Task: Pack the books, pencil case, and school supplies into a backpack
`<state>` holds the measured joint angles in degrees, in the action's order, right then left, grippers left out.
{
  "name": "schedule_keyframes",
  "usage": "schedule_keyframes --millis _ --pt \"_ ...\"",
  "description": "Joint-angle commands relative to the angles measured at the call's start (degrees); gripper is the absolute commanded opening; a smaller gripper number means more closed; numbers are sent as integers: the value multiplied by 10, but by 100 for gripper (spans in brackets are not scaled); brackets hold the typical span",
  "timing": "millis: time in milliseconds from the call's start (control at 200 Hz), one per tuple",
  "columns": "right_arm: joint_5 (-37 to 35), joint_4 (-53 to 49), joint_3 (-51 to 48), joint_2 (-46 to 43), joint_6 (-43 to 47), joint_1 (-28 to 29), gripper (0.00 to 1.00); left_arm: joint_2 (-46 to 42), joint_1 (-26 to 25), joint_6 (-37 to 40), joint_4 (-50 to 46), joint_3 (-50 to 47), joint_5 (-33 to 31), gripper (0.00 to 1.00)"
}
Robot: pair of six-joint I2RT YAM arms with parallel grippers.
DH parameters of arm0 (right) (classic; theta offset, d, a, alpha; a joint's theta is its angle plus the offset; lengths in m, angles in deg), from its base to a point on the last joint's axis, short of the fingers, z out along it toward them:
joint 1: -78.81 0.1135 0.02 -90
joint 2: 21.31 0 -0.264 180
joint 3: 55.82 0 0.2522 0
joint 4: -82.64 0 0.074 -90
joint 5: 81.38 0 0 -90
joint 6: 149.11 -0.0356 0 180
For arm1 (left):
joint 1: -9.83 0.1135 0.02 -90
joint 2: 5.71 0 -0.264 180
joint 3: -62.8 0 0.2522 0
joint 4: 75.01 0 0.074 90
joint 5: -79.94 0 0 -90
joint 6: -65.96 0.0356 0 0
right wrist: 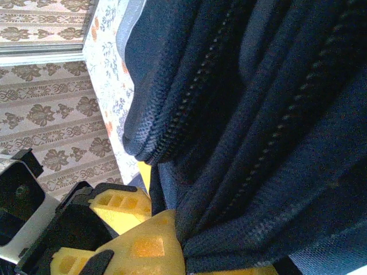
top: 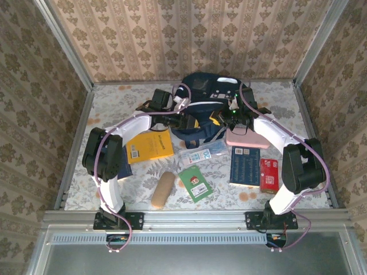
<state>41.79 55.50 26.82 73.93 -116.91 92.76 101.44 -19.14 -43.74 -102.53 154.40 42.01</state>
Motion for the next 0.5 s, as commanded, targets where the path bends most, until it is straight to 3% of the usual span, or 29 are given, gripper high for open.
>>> schedule_keyframes --millis 0,495 --pt "49 57 16 0 5 7 0 -18 -8 15 -12 -17 15 35" --pt "48 59 18 12 -2 5 0 -54 -14 -32 63 -92 30 25"
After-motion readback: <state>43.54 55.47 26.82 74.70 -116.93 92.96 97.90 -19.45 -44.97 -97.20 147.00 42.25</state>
